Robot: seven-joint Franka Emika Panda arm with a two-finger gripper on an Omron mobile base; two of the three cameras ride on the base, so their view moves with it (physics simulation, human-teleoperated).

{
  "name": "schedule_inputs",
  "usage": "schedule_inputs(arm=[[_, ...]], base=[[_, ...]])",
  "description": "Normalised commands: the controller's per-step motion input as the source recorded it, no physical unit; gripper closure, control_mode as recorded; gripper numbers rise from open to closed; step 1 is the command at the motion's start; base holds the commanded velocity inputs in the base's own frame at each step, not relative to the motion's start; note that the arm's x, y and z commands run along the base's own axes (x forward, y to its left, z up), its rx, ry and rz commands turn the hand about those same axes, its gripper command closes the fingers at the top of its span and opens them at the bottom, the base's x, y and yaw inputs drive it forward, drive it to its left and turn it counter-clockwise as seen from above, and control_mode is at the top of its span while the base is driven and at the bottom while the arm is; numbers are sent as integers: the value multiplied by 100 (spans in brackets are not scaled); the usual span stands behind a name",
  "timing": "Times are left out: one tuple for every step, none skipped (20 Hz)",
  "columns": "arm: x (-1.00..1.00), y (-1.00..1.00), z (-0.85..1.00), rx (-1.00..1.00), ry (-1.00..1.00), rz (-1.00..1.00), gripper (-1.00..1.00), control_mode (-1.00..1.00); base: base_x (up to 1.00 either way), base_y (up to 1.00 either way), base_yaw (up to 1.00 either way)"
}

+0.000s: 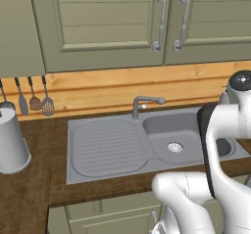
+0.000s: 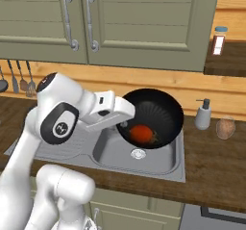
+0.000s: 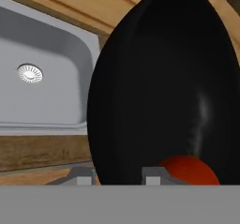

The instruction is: Pick the tomato from the sink and place it in the bowl. Then pick the bowl and place it in the microwave. Then close the microwave door and press the start button.

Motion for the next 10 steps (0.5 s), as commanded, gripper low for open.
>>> schedule_inputs(arm=[[-24,46,56,0,0,3,100,-100],[-21,49,56,0,0,4,100,-100],[-18,49,53,0,0,4,100,-100],[-12,45,52,0,0,5,100,-100],[-11,41,53,0,0,7,100,-100],[-13,44,54,0,0,7,100,-100],[-19,44,53,0,0,5,100,-100],[-21,46,44,0,0,5,100,-100],[-21,50,41,0,0,6,100,-100],[-24,54,40,-1,0,5,100,-100]], base=[[0,0,0],[0,0,0],[0,0,0],[0,0,0],[0,0,0],[0,0,0],[0,0,0],[0,0,0],[0,0,0],[0,0,0]])
